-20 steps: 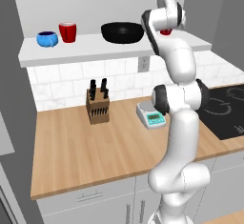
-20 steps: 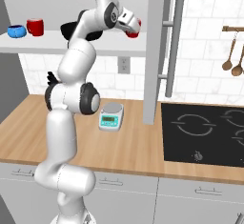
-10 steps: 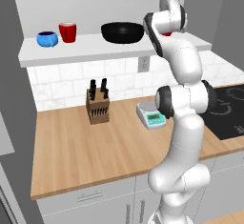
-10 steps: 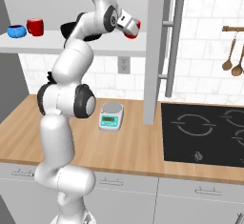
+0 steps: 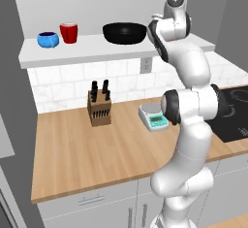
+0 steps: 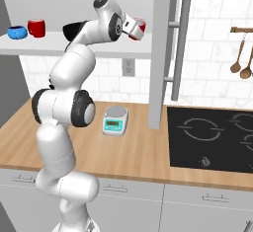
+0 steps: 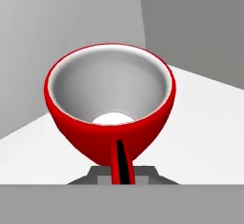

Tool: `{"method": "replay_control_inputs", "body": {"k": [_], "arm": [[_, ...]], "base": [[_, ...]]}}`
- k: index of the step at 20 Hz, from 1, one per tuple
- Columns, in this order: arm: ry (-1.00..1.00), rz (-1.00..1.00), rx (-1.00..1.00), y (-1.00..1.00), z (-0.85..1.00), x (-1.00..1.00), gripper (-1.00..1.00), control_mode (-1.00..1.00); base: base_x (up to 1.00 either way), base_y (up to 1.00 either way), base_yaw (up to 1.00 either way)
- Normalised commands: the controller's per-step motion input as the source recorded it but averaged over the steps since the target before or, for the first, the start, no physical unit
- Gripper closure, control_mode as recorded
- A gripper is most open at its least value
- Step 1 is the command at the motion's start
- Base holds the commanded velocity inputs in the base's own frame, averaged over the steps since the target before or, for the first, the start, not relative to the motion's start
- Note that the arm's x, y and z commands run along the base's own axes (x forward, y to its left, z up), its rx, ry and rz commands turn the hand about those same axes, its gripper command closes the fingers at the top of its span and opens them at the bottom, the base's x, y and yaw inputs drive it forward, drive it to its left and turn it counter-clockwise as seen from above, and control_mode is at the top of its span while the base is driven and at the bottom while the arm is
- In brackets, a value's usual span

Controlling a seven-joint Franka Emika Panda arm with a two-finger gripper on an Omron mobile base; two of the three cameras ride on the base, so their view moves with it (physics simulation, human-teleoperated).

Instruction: Gather all objects into one cabinet and sort the glasses and bowls to opposite sides.

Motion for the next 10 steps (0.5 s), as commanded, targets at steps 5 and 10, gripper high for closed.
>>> {"method": "replay_control_inputs", "body": {"k": [5, 10], "arm": [[0.00, 0.03, 0.00, 0.00, 0.19, -0.57, 1.00, -1.00], [0.00, 0.03, 0.00, 0.00, 0.08, -0.94, 1.00, -1.00]], "base": [[0.00, 0.00, 0.00], [0.00, 0.00, 0.00]]}}
